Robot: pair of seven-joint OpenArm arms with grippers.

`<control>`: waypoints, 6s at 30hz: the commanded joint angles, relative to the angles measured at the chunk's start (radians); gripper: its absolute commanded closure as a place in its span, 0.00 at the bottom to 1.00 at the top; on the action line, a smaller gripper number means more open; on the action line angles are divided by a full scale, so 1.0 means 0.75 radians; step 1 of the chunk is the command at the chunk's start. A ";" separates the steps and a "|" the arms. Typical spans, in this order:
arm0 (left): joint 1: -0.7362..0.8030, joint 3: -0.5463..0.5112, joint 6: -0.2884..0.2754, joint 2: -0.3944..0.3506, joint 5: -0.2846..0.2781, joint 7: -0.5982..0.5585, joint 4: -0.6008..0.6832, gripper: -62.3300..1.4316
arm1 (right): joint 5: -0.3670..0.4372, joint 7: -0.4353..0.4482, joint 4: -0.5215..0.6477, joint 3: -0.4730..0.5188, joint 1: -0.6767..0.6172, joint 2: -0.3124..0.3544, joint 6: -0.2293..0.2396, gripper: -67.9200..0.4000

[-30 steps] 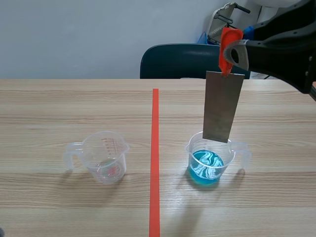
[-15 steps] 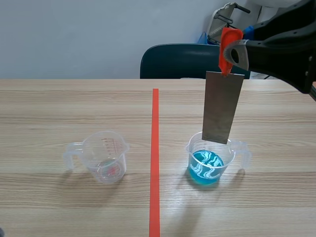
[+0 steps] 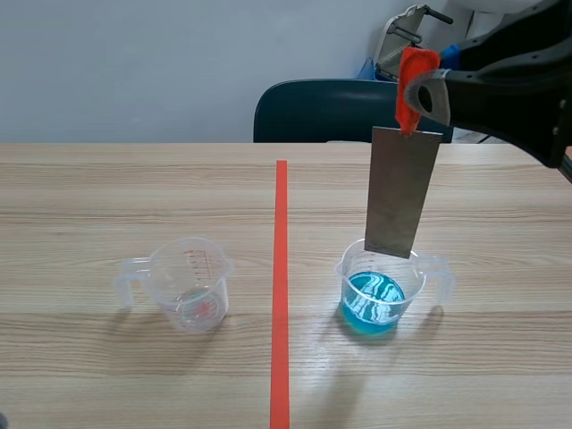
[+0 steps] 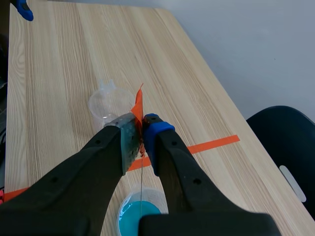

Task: Do the redox reaction experiment

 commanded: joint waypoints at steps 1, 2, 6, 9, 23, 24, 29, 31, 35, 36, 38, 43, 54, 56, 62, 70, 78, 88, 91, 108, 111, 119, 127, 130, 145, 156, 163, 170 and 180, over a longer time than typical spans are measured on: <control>0.011 0.002 -0.003 0.010 -0.013 0.005 0.016 0.00 | 0.019 0.039 0.004 0.020 0.019 0.004 -0.004 0.99; 0.011 0.002 -0.003 0.010 -0.013 0.020 0.016 0.00 | 0.019 0.040 0.004 0.020 0.019 0.004 -0.004 0.99; 0.011 0.002 -0.003 0.010 -0.013 0.031 0.016 0.00 | 0.019 0.053 0.004 0.020 0.019 0.004 -0.004 0.98; 0.011 0.002 -0.003 0.010 -0.013 0.031 0.016 0.00 | 0.019 0.055 0.004 0.020 0.019 0.004 -0.004 0.99; 0.011 0.002 -0.003 0.010 -0.013 0.030 0.016 0.00 | 0.019 0.074 0.004 0.020 0.019 0.004 -0.004 0.99; 0.011 0.002 -0.003 0.010 -0.013 0.030 0.016 0.00 | 0.019 0.074 0.004 0.020 0.019 0.004 -0.004 0.99; 0.011 0.002 -0.003 0.010 -0.013 0.030 0.016 0.00 | 0.019 0.074 0.004 0.020 0.019 0.004 -0.004 0.99; 0.011 0.002 -0.003 0.010 -0.013 0.030 0.016 0.00 | 0.019 0.076 0.004 0.020 0.019 0.004 -0.004 0.99; 0.011 0.002 -0.003 0.010 -0.013 0.030 0.016 0.00 | 0.019 0.079 0.004 0.020 0.019 0.004 -0.004 0.99; 0.011 0.002 -0.003 0.010 -0.013 0.030 0.016 0.00 | 0.019 0.080 0.004 0.020 0.019 0.004 -0.004 0.99; 0.011 0.002 -0.003 0.010 -0.013 0.030 0.016 0.00 | 0.019 0.084 0.004 0.020 0.019 0.004 -0.004 0.99; 0.011 0.002 -0.003 0.010 -0.013 0.030 0.016 0.00 | 0.019 0.086 0.004 0.020 0.019 0.004 -0.004 0.99; 0.011 0.002 -0.003 0.010 -0.012 0.030 0.016 0.00 | 0.019 0.089 0.004 0.020 0.019 0.004 -0.004 0.99; 0.011 0.002 -0.003 0.010 -0.012 0.030 0.016 0.00 | 0.019 0.089 0.004 0.020 0.019 0.004 -0.004 0.99; 0.011 0.002 -0.003 0.010 0.011 0.018 0.016 0.00 | 0.019 0.089 0.004 0.020 0.019 0.004 -0.004 0.99; 0.011 0.002 -0.003 0.009 0.133 -0.056 0.016 0.22 | 0.019 0.089 0.004 0.020 0.019 0.004 -0.004 0.99; 0.001 0.004 -0.099 0.009 0.097 -0.245 0.017 0.93 | 0.019 0.091 0.004 0.020 0.019 0.004 -0.004 0.99; -0.271 0.237 -0.122 -0.024 0.098 -0.217 0.008 0.93 | 0.019 0.098 0.004 0.020 0.019 -0.003 -0.004 0.99; -0.364 0.337 -0.117 -0.039 0.098 -0.218 -0.001 0.93 | 0.019 0.098 0.004 0.020 0.019 -0.003 -0.004 0.99; -0.907 0.835 -0.099 -0.086 0.102 0.040 -0.001 0.93 | 0.019 0.099 0.004 0.020 0.019 -0.003 -0.004 0.99; -0.973 0.925 -0.057 -0.085 0.101 0.073 -0.001 0.93 | 0.019 0.099 0.004 0.020 0.019 -0.003 -0.004 0.99; -1.138 1.188 0.100 -0.074 0.096 0.134 -0.039 0.93 | 0.019 0.099 0.004 0.020 0.019 -0.003 -0.004 0.99; -1.318 1.405 0.220 0.005 0.095 0.156 -0.212 0.93 | 0.019 0.099 0.004 0.020 0.019 -0.003 -0.004 0.99; -1.372 1.460 0.260 0.044 0.085 0.162 -0.279 0.93 | 0.019 0.099 0.004 0.020 0.019 -0.003 -0.004 0.99; -1.557 1.606 0.403 0.198 -0.061 0.273 -0.402 0.93 | 0.019 0.100 0.004 0.020 0.019 -0.003 -0.004 0.99; -1.567 1.616 0.423 0.228 -0.081 0.310 -0.410 0.93 | 0.019 0.101 0.004 0.020 0.019 -0.003 -0.004 0.99; -1.567 1.616 0.423 0.228 -0.081 0.310 -0.410 0.93 | 0.019 0.105 0.004 0.020 0.019 -0.003 -0.004 0.99; -1.567 1.616 0.427 0.222 -0.080 0.310 -0.410 0.93 | 0.019 0.105 0.004 0.020 0.019 -0.003 -0.004 0.99; -1.543 1.611 0.453 0.009 -0.086 0.172 -0.408 0.93 | 0.019 0.109 0.004 0.020 0.019 -0.003 -0.004 0.99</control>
